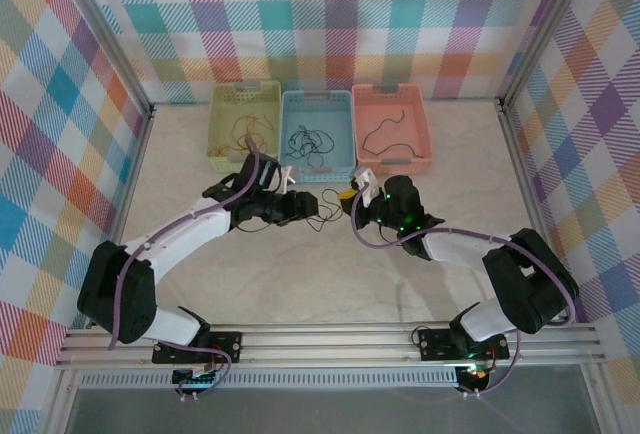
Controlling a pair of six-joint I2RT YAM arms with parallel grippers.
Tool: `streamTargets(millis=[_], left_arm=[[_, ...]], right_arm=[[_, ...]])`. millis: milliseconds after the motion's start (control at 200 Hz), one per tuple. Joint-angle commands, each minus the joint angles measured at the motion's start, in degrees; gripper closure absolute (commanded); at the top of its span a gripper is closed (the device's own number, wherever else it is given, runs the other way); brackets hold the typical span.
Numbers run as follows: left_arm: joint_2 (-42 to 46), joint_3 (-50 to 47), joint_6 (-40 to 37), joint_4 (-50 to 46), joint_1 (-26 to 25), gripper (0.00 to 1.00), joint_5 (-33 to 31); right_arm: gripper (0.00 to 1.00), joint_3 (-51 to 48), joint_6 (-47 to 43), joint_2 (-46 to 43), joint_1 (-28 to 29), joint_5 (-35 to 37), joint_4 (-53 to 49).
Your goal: Untangle the cables
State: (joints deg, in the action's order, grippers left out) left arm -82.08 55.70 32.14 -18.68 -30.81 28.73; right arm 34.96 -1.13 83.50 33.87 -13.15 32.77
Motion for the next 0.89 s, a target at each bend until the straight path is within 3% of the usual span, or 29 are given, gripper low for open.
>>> streamTargets(millis=[0,165,305,460,590,760,890], left_arm=[[-1.8,-1.8,0.3,2.2,-1.1,0.53,0.2],[-3.6,-3.8,0.9,4.6,-1.7,0.57,-0.3],[-4.4,-5.2,2.3,6.6,-1.7,0.69,-1.4],[-4.4,-6.7,3.9,8.6,-1.7,1.0,-4.4],[-0.7,-7.5,3.1,4.6,-1.7,1.0,-11.7],[11.4,-12.2,4.7,4.5,-1.7,1.0,-20.9],[22.8,-16.3,4.8,7.6,-1.7,1.0,-27.0]], right_arm=[[1.0,-0.6,-1.5,-1.5,0.5,-1.4,2.9],[1.0,-0.5,-1.6,-1.5,0.6,-1.1,2.9],[1.0,-0.5,-1.6,-1.6,0.6,-1.0,2.9],[1.0,-0.7,-1.6,-1.9,0.6,0.3,2.8],[1.0,-0.8,-1.0,-2.3,0.6,5.2,1.9],[1.0,1.6,4.3,-1.6,0.6,15.5,-3.2],[1.0,5.5,11.4,-1.1,0.5,15.8,-10.1]])
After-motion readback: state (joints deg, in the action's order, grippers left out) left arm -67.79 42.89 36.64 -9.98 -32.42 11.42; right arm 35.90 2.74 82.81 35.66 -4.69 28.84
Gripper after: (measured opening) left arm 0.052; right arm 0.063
